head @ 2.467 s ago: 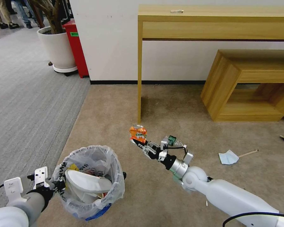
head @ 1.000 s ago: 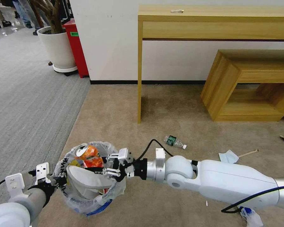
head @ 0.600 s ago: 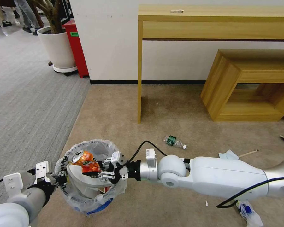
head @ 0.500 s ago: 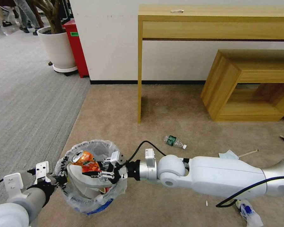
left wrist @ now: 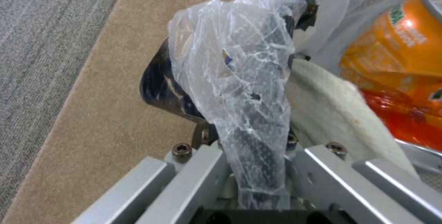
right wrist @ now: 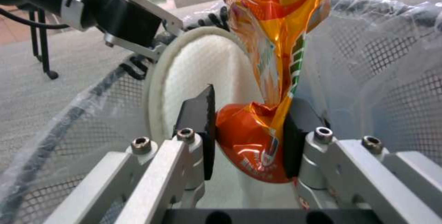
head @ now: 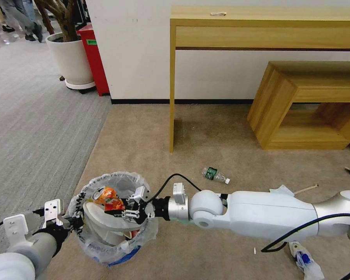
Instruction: Pick up the trash bin and place the garbage on the floor into it.
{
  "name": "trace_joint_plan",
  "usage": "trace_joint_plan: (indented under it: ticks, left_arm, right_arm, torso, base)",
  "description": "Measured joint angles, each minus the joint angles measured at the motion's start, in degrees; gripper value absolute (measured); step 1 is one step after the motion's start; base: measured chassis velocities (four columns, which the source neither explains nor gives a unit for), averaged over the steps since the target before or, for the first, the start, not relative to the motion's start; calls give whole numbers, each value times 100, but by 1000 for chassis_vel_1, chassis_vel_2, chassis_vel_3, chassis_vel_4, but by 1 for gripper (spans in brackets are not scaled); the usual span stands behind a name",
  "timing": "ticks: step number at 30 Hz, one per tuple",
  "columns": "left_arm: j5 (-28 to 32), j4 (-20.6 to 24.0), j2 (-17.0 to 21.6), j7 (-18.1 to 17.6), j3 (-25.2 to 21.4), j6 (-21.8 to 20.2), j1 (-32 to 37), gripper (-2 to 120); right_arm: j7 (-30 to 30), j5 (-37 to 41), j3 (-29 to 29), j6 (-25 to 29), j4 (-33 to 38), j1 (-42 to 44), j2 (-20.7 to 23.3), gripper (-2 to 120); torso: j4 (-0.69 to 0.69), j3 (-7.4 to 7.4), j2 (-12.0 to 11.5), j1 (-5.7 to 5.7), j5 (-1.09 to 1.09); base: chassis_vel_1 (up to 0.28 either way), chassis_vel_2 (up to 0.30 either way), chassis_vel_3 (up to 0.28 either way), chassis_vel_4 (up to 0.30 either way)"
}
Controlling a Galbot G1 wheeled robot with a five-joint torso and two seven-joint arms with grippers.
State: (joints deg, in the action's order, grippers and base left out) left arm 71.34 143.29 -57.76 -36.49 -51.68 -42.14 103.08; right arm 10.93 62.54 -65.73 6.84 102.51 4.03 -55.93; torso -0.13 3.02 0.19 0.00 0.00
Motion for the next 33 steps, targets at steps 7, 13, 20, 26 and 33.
trace_joint_plan:
  ticks: [7,13,20,26,33]
  left_arm:
    - [36,11,-5,12,-2,-1,21,1]
    - [56,27,-17,18,1,-3,42,1]
    - [61,32,-8,20,-12,-4,17,1]
    - [62,20,0,19,-24,-5,-12,1]
    - [62,8,-30,20,-24,-5,-35,1]
  right_arm:
    - [-64,-140,8,15,-41,121,34,25]
    - [-72,-254,34,88,-160,226,52,34]
    - [-11,-265,141,165,-69,308,161,61]
    - [14,-274,206,196,30,355,251,81]
    - [77,-273,237,217,126,335,315,99]
  torso:
    - [0,0,0,0,0]
    - [0,0,0,0,0]
    - [0,0,0,0,0]
    - [0,0,0,0,0]
    - [0,0,0,0,0]
  base:
    - [0,0,0,0]
    - [0,0,0,0]
    - [0,0,0,0]
    - [0,0,0,0]
    - [0,0,0,0]
